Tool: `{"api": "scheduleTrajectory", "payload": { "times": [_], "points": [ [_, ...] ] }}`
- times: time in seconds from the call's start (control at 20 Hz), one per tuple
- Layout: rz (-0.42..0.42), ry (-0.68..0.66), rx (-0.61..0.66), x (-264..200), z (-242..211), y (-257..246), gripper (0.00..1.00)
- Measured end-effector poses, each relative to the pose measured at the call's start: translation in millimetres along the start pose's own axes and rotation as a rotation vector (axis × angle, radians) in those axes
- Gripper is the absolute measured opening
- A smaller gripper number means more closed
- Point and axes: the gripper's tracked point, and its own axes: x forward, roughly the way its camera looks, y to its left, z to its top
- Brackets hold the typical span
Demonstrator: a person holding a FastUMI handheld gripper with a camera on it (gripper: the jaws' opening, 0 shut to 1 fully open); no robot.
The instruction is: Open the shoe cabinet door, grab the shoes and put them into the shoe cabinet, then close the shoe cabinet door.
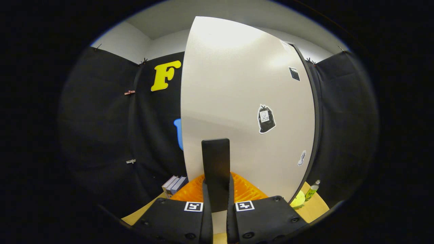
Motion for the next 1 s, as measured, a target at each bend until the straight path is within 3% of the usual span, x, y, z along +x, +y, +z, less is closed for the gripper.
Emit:
{"api": "scheduleTrajectory", "payload": {
  "times": [0.6,1.0],
  "points": [
    [-0.005,0.014,0.006,-89,5,-78,0.19],
    [-0.086,-0.002,0.041,-116,9,-130,0.18]
  ]
}}
